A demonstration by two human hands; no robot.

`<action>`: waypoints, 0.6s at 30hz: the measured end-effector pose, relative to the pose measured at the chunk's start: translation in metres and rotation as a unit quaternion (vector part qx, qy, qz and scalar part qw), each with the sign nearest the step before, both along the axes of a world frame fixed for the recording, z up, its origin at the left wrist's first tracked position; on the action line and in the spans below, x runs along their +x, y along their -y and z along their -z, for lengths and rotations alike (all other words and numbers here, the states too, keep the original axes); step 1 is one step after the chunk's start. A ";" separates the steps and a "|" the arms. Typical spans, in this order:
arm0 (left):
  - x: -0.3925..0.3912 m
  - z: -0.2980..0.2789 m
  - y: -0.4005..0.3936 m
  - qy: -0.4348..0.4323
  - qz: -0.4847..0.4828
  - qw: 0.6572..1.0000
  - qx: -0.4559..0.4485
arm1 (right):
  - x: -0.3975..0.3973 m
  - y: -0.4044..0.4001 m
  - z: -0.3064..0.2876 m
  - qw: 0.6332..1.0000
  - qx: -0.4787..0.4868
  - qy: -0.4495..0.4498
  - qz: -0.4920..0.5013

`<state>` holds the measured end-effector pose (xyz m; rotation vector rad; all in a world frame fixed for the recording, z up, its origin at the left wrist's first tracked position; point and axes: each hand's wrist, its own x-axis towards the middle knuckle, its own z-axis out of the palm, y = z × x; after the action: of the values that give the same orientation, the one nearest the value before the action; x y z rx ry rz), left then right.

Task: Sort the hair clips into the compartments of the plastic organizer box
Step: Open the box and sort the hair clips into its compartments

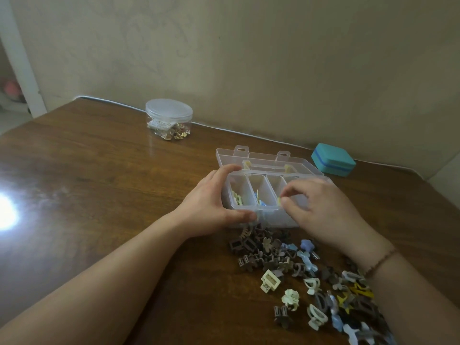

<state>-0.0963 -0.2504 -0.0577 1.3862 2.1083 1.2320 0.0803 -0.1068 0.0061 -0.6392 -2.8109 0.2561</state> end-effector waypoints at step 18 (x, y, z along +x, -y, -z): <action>0.003 -0.002 0.001 0.008 0.001 1.000 0.003 | 0.049 0.020 0.021 0.996 0.035 0.087 -0.001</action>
<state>-0.0930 -0.2514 -0.0555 1.3768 2.0935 1.2448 0.1289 -0.1271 -0.0146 -0.6747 -2.9715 0.1063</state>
